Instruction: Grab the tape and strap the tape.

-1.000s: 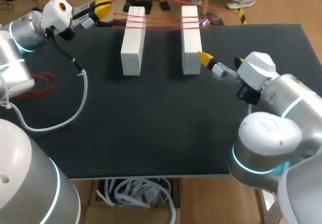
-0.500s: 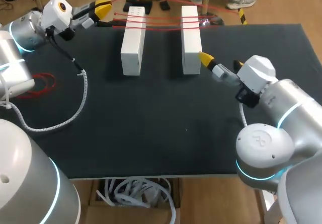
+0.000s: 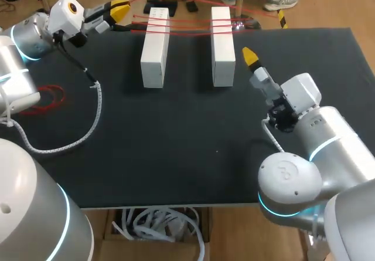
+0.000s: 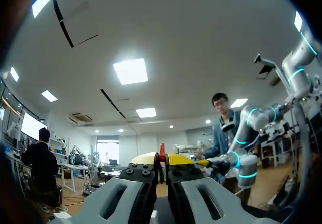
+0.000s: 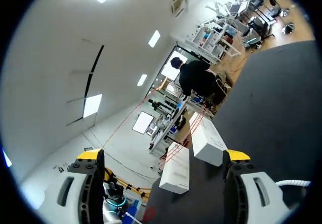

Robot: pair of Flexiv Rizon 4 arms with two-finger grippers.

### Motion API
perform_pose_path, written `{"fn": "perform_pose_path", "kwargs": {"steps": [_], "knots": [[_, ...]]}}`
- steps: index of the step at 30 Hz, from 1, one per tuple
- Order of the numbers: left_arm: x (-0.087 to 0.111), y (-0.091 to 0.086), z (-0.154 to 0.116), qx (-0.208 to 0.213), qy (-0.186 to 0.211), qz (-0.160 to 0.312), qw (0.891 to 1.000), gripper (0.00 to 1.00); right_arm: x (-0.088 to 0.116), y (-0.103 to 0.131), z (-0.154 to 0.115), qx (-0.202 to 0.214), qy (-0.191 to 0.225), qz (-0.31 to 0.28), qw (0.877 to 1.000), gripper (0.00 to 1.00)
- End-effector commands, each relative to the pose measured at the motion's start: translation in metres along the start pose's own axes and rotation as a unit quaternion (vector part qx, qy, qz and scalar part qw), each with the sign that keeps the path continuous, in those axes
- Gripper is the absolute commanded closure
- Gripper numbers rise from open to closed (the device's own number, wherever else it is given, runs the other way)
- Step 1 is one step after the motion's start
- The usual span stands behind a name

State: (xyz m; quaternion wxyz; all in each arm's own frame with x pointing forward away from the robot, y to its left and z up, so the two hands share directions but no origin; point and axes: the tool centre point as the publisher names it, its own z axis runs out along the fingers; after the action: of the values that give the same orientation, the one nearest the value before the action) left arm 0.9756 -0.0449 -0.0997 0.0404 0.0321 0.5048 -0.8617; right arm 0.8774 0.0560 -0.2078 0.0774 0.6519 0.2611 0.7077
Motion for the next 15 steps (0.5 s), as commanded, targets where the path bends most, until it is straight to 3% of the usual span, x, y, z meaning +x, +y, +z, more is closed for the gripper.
{"fn": "perform_pose_path", "kwargs": {"steps": [1, 9, 15], "knots": [[-0.001, 0.001, -0.001, 0.001, 0.002, 0.000, 1.000, 1.00, 0.001, 0.000, 0.009, -0.108, -0.004, 0.242, 0.964, 0.00], [-0.001, 0.001, -0.001, 0.001, 0.002, 0.000, 1.000, 1.00, 0.013, 0.008, 0.020, -0.102, 0.012, 0.314, 0.944, 0.00], [-0.001, 0.001, -0.001, 0.001, 0.002, 0.000, 1.000, 1.00, 0.023, 0.015, 0.027, -0.106, 0.020, 0.322, 0.941, 0.00]]}}
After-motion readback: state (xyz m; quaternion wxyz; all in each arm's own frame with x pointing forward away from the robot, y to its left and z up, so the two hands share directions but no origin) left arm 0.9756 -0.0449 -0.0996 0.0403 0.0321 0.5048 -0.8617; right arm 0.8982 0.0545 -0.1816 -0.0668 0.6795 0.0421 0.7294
